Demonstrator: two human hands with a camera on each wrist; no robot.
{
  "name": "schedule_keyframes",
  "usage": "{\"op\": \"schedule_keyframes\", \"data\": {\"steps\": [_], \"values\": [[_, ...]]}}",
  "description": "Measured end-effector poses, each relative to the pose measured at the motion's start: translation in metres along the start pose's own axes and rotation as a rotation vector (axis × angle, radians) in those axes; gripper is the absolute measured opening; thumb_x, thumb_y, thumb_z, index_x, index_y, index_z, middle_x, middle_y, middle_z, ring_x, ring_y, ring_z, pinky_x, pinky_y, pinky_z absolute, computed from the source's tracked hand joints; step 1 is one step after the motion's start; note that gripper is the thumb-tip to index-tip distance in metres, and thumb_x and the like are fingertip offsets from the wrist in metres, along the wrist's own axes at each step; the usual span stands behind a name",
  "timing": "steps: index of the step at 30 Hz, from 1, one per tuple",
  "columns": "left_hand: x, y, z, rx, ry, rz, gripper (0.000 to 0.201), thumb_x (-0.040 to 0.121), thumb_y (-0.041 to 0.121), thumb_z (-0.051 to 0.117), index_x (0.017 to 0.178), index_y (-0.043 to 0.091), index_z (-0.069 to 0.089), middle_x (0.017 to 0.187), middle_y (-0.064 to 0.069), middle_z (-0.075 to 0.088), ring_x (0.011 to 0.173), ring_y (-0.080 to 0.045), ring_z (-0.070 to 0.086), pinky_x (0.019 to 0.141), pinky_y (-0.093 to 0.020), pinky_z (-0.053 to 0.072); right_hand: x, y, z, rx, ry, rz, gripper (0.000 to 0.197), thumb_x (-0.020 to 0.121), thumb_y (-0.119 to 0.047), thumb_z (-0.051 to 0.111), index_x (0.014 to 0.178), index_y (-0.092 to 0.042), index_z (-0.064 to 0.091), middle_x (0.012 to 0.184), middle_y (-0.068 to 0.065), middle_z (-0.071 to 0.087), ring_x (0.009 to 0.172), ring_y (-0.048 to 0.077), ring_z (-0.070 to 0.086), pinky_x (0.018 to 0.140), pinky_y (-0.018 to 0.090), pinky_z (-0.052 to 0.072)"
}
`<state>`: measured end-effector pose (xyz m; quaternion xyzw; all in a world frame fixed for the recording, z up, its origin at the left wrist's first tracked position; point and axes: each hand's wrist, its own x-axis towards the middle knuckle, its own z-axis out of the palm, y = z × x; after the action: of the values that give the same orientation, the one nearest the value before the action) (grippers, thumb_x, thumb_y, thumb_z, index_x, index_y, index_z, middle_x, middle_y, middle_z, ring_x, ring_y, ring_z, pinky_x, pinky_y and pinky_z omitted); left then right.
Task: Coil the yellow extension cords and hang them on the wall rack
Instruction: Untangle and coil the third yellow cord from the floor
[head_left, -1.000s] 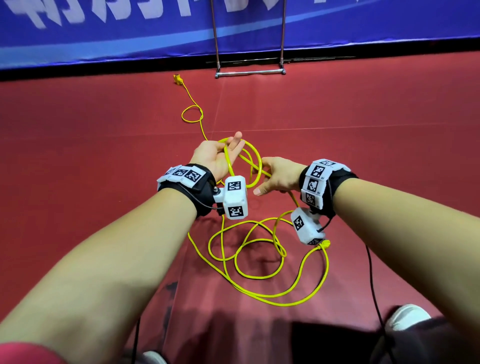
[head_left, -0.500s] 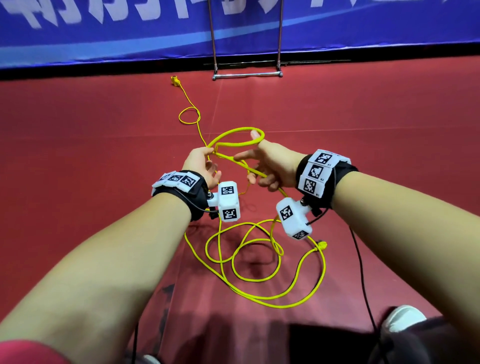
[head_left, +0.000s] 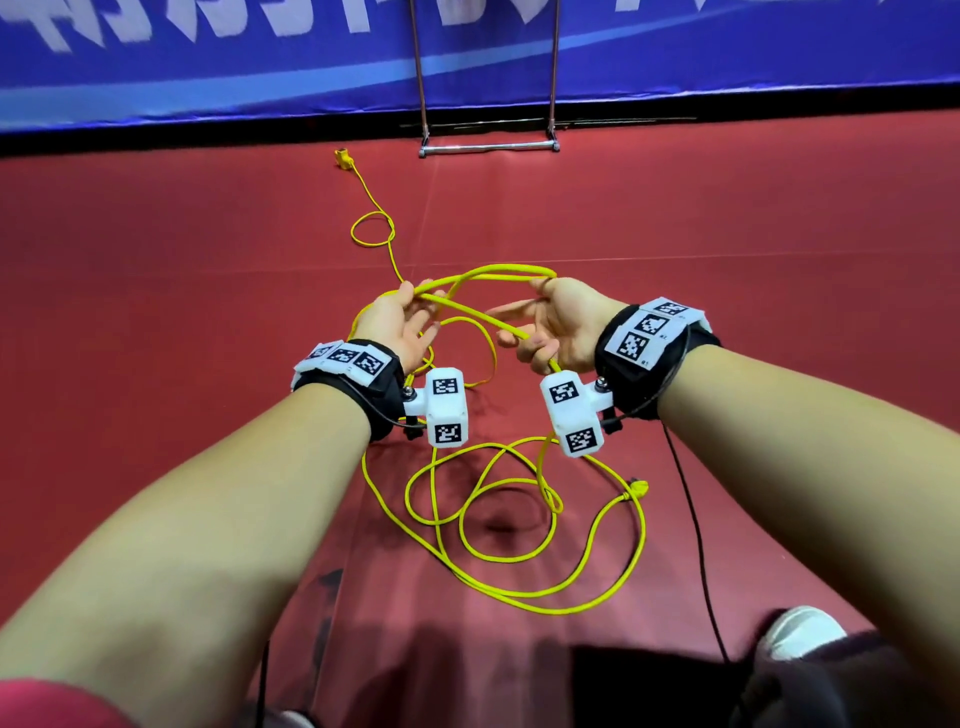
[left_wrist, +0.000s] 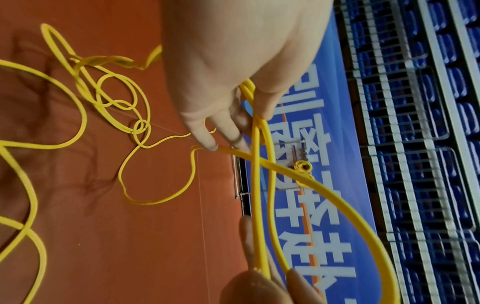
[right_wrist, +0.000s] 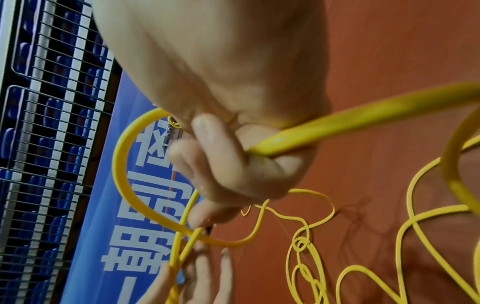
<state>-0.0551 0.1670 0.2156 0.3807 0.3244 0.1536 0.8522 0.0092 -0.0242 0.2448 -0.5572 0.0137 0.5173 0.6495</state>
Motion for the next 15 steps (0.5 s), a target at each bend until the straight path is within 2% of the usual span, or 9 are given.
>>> {"op": "schedule_keyframes", "data": {"steps": [2, 4, 6, 7, 9, 11, 12, 14, 15], "values": [[-0.004, -0.002, 0.001, 0.069, 0.015, 0.024, 0.023, 0.103, 0.012, 0.046, 0.082, 0.009, 0.055, 0.066, -0.004, 0.071, 0.084, -0.022, 0.068, 0.103, -0.047, 0.043, 0.002, 0.003, -0.007, -0.045, 0.08, -0.012, 0.044, 0.102, -0.042, 0.021, 0.113, -0.011, 0.05, 0.069, 0.015, 0.06, 0.042, 0.015, 0.037, 0.042, 0.015, 0.025], [-0.006, -0.004, 0.002, 0.104, 0.025, 0.056, 0.017, 0.103, 0.009, 0.046, 0.089, 0.004, 0.054, 0.078, -0.01, 0.071, 0.083, -0.025, 0.069, 0.093, -0.045, 0.053, 0.004, 0.006, -0.013, -0.113, 0.141, -0.022, 0.037, 0.1, -0.031, 0.025, 0.106, -0.009, 0.053, 0.074, 0.018, 0.067, 0.045, 0.019, 0.048, 0.047, 0.019, 0.033], [-0.004, -0.005, 0.0, 0.152, 0.065, 0.079, 0.011, 0.102, 0.009, 0.048, 0.096, 0.001, 0.053, 0.088, -0.015, 0.068, 0.081, -0.026, 0.07, 0.073, -0.038, 0.061, 0.004, 0.008, -0.014, -0.157, 0.179, -0.019, 0.029, 0.097, -0.024, 0.031, 0.105, -0.011, 0.055, 0.085, 0.017, 0.072, 0.058, 0.024, 0.064, 0.058, 0.026, 0.044], [-0.002, -0.006, -0.001, 0.172, 0.091, 0.086, 0.011, 0.102, 0.009, 0.049, 0.095, 0.002, 0.053, 0.086, -0.015, 0.067, 0.078, -0.025, 0.07, 0.063, -0.034, 0.061, 0.004, 0.008, -0.013, -0.166, 0.186, -0.026, 0.026, 0.096, -0.021, 0.034, 0.106, -0.012, 0.056, 0.09, 0.015, 0.072, 0.067, 0.026, 0.069, 0.065, 0.029, 0.047], [-0.002, -0.006, -0.001, 0.208, 0.13, 0.095, 0.009, 0.101, 0.01, 0.05, 0.095, 0.004, 0.054, 0.082, -0.012, 0.065, 0.071, -0.022, 0.069, 0.05, -0.029, 0.057, 0.003, 0.006, -0.012, -0.145, 0.184, -0.067, 0.028, 0.089, -0.017, 0.036, 0.106, -0.011, 0.057, 0.1, 0.013, 0.072, 0.084, 0.026, 0.07, 0.08, 0.034, 0.048], [0.0, -0.007, -0.002, 0.267, 0.163, 0.116, 0.008, 0.101, 0.012, 0.051, 0.101, 0.005, 0.055, 0.08, -0.01, 0.064, 0.065, -0.018, 0.066, 0.047, -0.027, 0.056, 0.003, 0.001, -0.013, -0.026, 0.137, -0.12, 0.039, 0.077, -0.02, 0.04, 0.109, -0.006, 0.058, 0.11, 0.015, 0.07, 0.098, 0.029, 0.068, 0.095, 0.038, 0.045], [-0.001, -0.008, -0.002, 0.298, 0.173, 0.129, 0.008, 0.101, 0.012, 0.052, 0.102, 0.004, 0.055, 0.08, -0.01, 0.064, 0.063, -0.018, 0.066, 0.048, -0.027, 0.057, 0.002, -0.001, -0.013, 0.066, 0.099, -0.147, 0.042, 0.079, -0.024, 0.041, 0.113, -0.004, 0.055, 0.114, 0.019, 0.069, 0.103, 0.032, 0.068, 0.098, 0.041, 0.046], [0.0, -0.011, -0.002, 0.362, 0.179, 0.155, 0.008, 0.1, 0.011, 0.054, 0.102, 0.003, 0.054, 0.082, -0.011, 0.064, 0.06, -0.017, 0.066, 0.049, -0.027, 0.057, 0.0, -0.005, -0.01, 0.233, 0.026, -0.179, 0.048, 0.09, -0.043, 0.047, 0.116, -0.002, 0.048, 0.116, 0.025, 0.067, 0.106, 0.037, 0.067, 0.094, 0.046, 0.051], [0.0, -0.012, -0.002, 0.395, 0.177, 0.17, 0.008, 0.099, 0.011, 0.055, 0.1, 0.003, 0.054, 0.082, -0.012, 0.063, 0.058, -0.017, 0.066, 0.048, -0.028, 0.057, -0.002, -0.007, -0.008, 0.273, 0.007, -0.181, 0.056, 0.091, -0.052, 0.051, 0.114, -0.002, 0.046, 0.115, 0.025, 0.067, 0.103, 0.037, 0.068, 0.088, 0.045, 0.054]]}}
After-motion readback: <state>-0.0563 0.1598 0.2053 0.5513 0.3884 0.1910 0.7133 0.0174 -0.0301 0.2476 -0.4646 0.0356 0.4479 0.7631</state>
